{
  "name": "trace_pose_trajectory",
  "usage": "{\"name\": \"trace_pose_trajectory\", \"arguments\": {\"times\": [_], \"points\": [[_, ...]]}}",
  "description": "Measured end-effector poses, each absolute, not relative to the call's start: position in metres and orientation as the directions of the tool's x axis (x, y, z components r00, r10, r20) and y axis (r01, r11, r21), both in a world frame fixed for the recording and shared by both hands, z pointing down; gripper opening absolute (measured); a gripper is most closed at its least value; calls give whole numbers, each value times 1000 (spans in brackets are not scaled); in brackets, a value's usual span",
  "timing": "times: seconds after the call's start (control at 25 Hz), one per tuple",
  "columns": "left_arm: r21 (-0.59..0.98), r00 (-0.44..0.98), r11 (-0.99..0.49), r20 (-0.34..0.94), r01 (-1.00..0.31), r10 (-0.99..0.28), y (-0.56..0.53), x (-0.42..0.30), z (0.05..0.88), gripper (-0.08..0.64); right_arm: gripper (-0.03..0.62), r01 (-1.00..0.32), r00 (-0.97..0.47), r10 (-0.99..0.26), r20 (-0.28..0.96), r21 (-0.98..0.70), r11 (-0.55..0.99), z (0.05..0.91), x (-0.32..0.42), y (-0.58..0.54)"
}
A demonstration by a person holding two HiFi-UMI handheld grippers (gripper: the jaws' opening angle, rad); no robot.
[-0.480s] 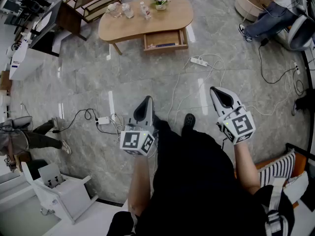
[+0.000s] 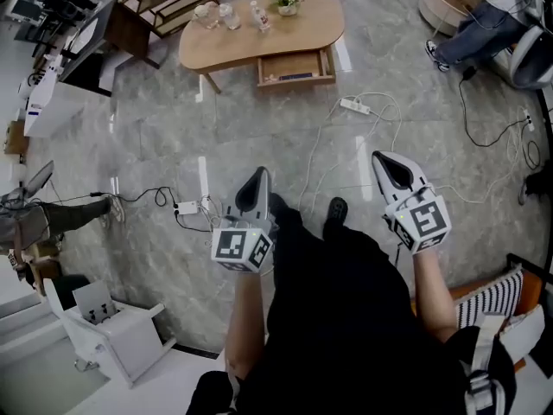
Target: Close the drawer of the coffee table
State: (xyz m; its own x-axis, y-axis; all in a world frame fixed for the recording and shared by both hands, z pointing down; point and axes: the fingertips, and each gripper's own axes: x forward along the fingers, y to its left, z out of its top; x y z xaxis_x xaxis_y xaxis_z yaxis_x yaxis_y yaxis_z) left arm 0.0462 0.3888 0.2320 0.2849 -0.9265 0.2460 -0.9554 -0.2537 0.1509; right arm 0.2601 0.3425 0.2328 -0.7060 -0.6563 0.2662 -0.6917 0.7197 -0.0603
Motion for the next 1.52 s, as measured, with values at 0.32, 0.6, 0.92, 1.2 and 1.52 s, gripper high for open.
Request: {"name": "trace_pose_trajectory", "arguments": {"times": [0.32,0.6,0.92,1.2,1.52], "points": [[161,305,-270,272,-949,-913,383,52,241,15,12,-721,-685,-677,270,-114,684,242,269,336],[175,332,-292,282,-940,-900,366,46,249,15,12,-745,-661,-692,290,-143,651,252,268,325],[202,369,-321,280,-925,-886,322,20,262,15,12,-771,-629,-711,314,-139,621,255,244,291],[225,407,-356,258,-907,-876,258,-29,262,15,12,-788,-608,-731,308,-121,604,244,193,233],[226,475,-425,264,-877,-840,181,-88,265,15,12,-824,-557,-765,323,-94,559,234,134,168]]}}
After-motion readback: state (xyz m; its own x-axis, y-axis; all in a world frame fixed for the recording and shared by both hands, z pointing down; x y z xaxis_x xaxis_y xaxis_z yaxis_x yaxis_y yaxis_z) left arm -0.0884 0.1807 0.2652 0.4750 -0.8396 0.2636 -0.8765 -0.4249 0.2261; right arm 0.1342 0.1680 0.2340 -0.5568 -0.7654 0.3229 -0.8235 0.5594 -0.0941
